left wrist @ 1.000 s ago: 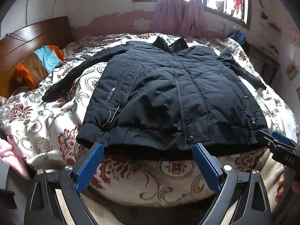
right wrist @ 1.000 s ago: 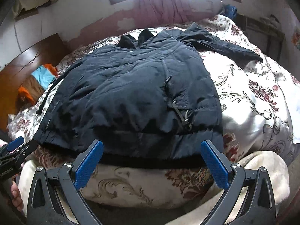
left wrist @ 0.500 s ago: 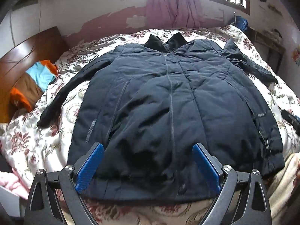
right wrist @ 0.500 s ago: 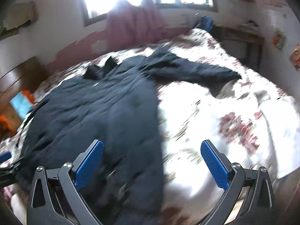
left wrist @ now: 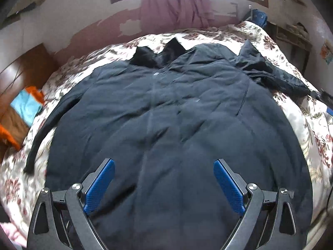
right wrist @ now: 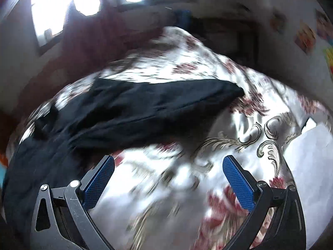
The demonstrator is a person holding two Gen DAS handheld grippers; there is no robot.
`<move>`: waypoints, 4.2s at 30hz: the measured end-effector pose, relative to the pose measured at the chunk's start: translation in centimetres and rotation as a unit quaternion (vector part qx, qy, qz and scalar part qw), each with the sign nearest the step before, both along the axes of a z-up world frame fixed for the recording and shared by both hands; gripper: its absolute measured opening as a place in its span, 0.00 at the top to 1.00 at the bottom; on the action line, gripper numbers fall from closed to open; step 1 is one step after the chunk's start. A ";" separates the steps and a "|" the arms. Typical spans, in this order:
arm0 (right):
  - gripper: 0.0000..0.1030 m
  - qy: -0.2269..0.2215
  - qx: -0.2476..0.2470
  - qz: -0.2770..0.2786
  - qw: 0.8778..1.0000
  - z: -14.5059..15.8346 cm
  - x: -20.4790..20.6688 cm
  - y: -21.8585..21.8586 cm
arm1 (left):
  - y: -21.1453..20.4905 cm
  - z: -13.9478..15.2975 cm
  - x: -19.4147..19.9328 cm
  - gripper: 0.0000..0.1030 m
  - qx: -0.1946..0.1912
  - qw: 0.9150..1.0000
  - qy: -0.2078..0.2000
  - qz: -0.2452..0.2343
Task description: Fold large clothes
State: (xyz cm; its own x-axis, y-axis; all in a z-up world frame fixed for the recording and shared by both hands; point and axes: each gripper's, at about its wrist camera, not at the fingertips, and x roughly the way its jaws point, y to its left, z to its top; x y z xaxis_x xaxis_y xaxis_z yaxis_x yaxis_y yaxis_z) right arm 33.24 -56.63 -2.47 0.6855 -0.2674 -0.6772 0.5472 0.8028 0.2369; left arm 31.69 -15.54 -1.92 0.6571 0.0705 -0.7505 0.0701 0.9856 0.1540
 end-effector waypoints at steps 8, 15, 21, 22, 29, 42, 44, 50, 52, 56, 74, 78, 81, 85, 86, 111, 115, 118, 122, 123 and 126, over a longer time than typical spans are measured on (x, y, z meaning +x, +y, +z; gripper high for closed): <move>0.01 -0.103 0.174 -0.053 0.978 -4.7 4.5 -7.3 | -6.3 0.1 7.7 0.07 -0.041 0.998 -0.005 -0.057; 0.01 -0.071 0.213 -0.037 0.974 -8.7 8.6 -8.5 | -10.9 -0.8 15.3 0.07 -0.105 0.991 0.007 -0.077; 0.01 -0.127 0.325 -0.068 0.935 -11.8 10.0 -11.0 | -14.5 -3.3 19.6 0.07 -0.113 0.988 0.032 -0.097; 0.01 -0.128 0.333 -0.069 0.932 -12.1 10.2 -10.8 | -15.0 -3.9 20.1 0.07 -0.108 0.988 0.042 -0.098; 0.69 -0.151 0.350 -0.073 0.922 -12.9 11.7 -10.0 | -14.8 -6.9 21.5 0.00 -0.133 0.985 0.079 -0.082; 0.87 -0.260 0.061 0.036 0.963 3.6 11.7 -0.8 | -8.1 -2.5 19.8 0.01 -0.180 0.981 0.029 -0.068; 0.87 -0.261 -0.006 0.084 0.962 6.7 12.0 3.3 | -5.8 -1.2 19.2 0.01 -0.180 0.982 0.015 -0.061; 0.88 -0.221 -0.207 0.265 0.916 11.6 11.8 18.6 | 5.8 2.3 16.8 0.01 -0.175 0.984 -0.006 0.005; 0.88 -0.181 -0.278 0.330 0.884 11.2 11.4 24.4 | 9.8 3.0 15.3 0.01 -0.185 0.982 -0.012 0.037; 0.88 -0.065 -0.410 0.425 0.804 7.0 10.4 35.0 | 16.3 4.0 12.4 0.01 -0.204 0.974 -0.032 0.093; 0.33 0.066 -0.222 0.556 0.798 3.1 10.4 33.0 | 19.4 -2.9 8.2 0.01 -0.338 0.938 0.033 0.068; 0.33 0.025 -0.218 0.535 0.816 4.6 11.0 31.5 | 17.1 -4.0 11.4 0.03 -0.324 0.942 0.052 0.075; 0.33 -0.010 -0.195 0.519 0.832 6.1 11.3 30.1 | 16.0 -4.7 13.4 0.26 -0.311 0.944 0.066 0.085; 0.33 -0.041 -0.194 0.476 0.857 7.0 12.2 28.8 | 15.0 -6.0 15.5 0.58 -0.285 0.947 0.096 0.112; 0.32 -0.046 -0.194 0.463 0.864 7.0 12.4 28.5 | 14.8 -6.0 15.7 0.69 -0.274 0.949 0.095 0.120; 0.59 0.078 -0.175 0.480 0.856 -6.7 16.4 35.7 | 18.4 -2.8 15.4 0.92 0.016 0.987 -0.011 0.161; 0.57 0.074 -0.158 0.483 0.858 -6.9 16.7 35.3 | 18.9 -2.6 15.3 0.87 -0.020 0.987 -0.006 0.160; 0.48 0.068 -0.155 0.490 0.855 -6.7 16.7 35.6 | 20.0 -2.6 14.6 0.83 -0.073 0.985 -0.002 0.159; 0.35 0.060 -0.135 0.489 0.860 -5.4 15.6 34.8 | 21.6 -2.2 12.9 0.51 -0.139 0.977 -0.006 0.162; 0.32 0.060 -0.116 0.488 0.863 -5.0 15.4 34.5 | 22.3 -2.0 12.0 0.37 -0.163 0.973 -0.011 0.164; 0.30 0.062 -0.068 0.483 0.871 -4.0 14.8 33.6 | 24.1 -1.5 9.6 0.22 -0.216 0.961 -0.032 0.169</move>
State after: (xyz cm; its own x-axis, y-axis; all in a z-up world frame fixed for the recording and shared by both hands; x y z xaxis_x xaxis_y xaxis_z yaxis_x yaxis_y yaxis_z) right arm 48.00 -23.08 -6.48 0.5585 0.3093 -0.7697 -0.3844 0.9188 0.0903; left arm 41.28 8.53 -3.42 0.6970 -0.0212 -0.7168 -0.2614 0.9232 -0.2816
